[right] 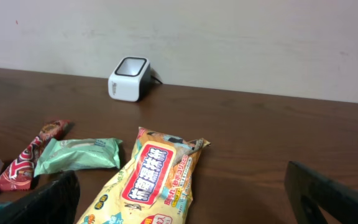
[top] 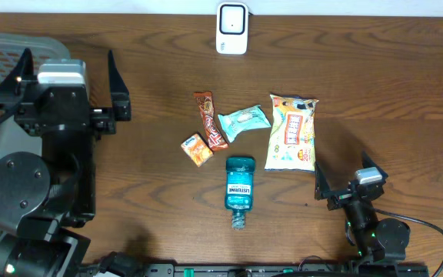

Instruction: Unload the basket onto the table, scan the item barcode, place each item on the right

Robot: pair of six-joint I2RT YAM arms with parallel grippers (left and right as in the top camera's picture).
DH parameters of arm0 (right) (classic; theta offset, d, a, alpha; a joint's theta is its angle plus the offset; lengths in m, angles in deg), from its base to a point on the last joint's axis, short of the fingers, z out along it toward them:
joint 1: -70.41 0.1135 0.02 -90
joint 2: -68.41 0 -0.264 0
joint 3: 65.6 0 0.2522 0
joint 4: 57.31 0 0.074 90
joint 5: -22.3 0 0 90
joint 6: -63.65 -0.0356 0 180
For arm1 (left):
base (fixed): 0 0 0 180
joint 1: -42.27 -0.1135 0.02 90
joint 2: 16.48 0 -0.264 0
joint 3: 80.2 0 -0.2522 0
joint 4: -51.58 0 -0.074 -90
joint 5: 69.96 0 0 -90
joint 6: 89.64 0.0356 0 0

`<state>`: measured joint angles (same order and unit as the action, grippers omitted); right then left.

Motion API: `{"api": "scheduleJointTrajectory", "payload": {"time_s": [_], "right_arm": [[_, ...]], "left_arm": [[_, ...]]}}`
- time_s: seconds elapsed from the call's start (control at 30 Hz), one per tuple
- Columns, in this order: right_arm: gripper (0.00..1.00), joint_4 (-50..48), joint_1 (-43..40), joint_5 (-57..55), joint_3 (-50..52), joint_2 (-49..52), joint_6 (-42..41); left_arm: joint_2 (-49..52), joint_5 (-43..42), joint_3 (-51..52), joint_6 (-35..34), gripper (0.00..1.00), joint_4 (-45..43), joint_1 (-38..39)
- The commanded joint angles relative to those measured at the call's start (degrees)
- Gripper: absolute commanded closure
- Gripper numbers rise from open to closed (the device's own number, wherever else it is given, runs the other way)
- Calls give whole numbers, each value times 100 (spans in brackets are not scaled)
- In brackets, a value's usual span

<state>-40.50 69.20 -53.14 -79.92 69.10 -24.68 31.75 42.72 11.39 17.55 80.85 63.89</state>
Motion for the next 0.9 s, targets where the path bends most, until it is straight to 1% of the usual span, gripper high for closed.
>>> {"api": "scheduleJointTrajectory", "payload": {"time_s": [0.0,0.53,0.73,0.8,0.87], "right_arm": [[1,-2,46,-7,24,-31,-96],[1,-2,46,-9,24,-31,-96],[1,-2,46,-9,24,-31,-96],[1,-2,46,-7,24,-31,-96],[1,-4,46,-7,24,-31,-96]], "left_arm": [[-153,76,-103,251,2,72,-11],[-1510,-118,-101,116,2,116,-96],[-2083,-247,-101,114,2,153,-752],[-2306,-603,-101,114,2,299,-1056],[-2535,-1143,-101,96,2,470,-1370]]}}
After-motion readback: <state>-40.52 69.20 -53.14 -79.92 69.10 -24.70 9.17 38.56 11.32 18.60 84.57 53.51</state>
